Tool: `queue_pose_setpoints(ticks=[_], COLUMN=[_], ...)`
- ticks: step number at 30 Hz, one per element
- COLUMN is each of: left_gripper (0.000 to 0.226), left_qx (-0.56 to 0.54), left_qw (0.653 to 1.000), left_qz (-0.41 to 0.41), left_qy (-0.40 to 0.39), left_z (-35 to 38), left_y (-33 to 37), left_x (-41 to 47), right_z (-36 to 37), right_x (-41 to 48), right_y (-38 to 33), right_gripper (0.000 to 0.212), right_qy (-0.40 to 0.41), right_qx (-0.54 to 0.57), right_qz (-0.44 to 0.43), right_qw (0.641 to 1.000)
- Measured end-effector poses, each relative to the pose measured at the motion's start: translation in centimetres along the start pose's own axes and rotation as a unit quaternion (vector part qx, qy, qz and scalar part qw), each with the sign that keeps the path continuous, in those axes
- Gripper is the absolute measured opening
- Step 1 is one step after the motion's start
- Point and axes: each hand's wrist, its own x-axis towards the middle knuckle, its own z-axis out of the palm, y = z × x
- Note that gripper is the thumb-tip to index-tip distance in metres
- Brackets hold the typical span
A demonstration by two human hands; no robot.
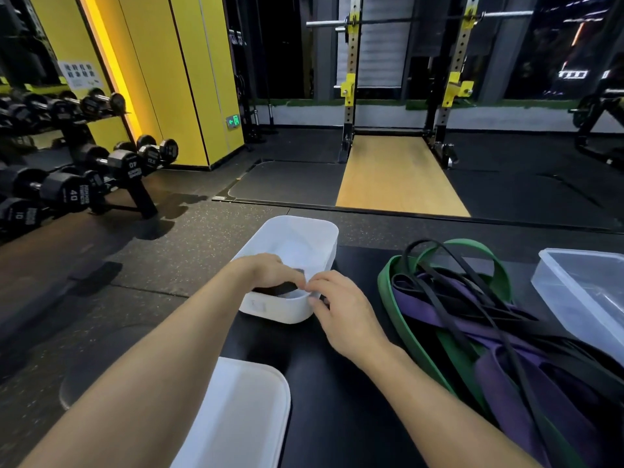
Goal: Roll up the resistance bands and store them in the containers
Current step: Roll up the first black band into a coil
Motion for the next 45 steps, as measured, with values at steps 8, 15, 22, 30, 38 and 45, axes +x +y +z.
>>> queue_pose_setpoints(ticks=[8,15,22,30,38,45], left_gripper=[0.118,0.083,0.082,0.096,0.082,0.061], left_qx=[0.075,0.169,0.217,0.133,0.121,0.11], left_qw=[0.992,0.979,0.967,0.985,0.99,0.991], left_qz=[-0.105,-0.089,-0.063,-0.048,-0.026,0.0], left_qy=[0.014,0.075,0.114,0.095,0.074,0.073], left_z=[1.9,1.9,2.5,2.4,2.5,2.0], left_y=[2.0,2.9,2.0,0.7,0.8,0.9], left_x=[0.8,0.0,-0.5,1.1,1.1,1.7], right_z=[0.2,0.5,0.8,0.4,0.4,0.0], right_x=[0.1,-0.1,-0.4,-0.4,-0.8,-0.7], right_y=[-0.2,0.1,0.3,0.3,-0.2,-0.2], right_gripper=[0.02,0.019,0.019,0.012,0.012,0.012], right_qy=[0.013,0.025,0.036,0.04,0.035,0.009], right_qx=[0.014,0.011,0.002,-0.021,-0.028,-0.033], right_qz=[0.006,0.006,-0.021,-0.046,-0.051,-0.045], right_qw=[1.0,1.0,0.999,0.998,0.998,0.998])
